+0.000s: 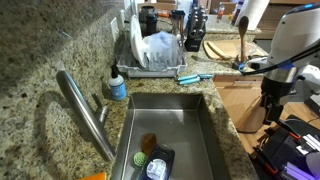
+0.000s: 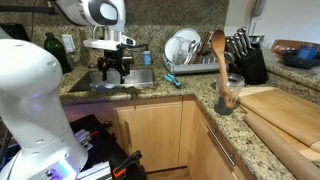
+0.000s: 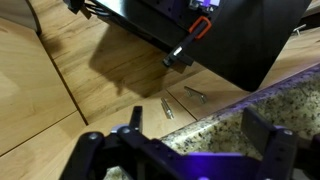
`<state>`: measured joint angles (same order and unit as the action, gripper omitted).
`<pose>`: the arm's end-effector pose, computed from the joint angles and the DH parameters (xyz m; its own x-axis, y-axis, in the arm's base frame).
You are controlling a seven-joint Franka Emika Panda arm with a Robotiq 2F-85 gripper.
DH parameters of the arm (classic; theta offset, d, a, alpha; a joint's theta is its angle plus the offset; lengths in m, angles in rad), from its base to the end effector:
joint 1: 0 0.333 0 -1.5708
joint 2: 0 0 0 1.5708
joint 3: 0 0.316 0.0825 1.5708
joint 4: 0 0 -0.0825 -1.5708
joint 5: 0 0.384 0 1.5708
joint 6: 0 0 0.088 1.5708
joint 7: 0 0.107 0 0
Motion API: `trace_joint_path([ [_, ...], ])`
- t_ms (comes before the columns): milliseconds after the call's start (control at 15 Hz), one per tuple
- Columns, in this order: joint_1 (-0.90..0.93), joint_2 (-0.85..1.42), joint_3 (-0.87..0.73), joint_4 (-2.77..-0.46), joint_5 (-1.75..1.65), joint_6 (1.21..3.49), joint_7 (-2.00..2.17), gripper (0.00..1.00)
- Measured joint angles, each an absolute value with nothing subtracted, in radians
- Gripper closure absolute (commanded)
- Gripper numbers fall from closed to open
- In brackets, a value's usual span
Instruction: Open the tap
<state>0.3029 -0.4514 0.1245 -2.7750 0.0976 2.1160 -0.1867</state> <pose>0.3069 0.1398 0.3271 0.8390 0.5056 -0.2011 0.5056 -0.8610 -0.0552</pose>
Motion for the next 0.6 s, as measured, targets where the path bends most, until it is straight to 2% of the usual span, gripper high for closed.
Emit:
trace_joint_path([
  [200, 0.313, -0.425, 0.176, -2.776, 0.092, 2.284, -0.132, 0.0],
  [467, 0.398, -0.307, 0.373, -2.751, 0.042, 2.613, 0.028, 0.0],
  [600, 0.384, -0.23, 0.468, -2.7, -0.109, 2.762, 0.172, 0.0],
])
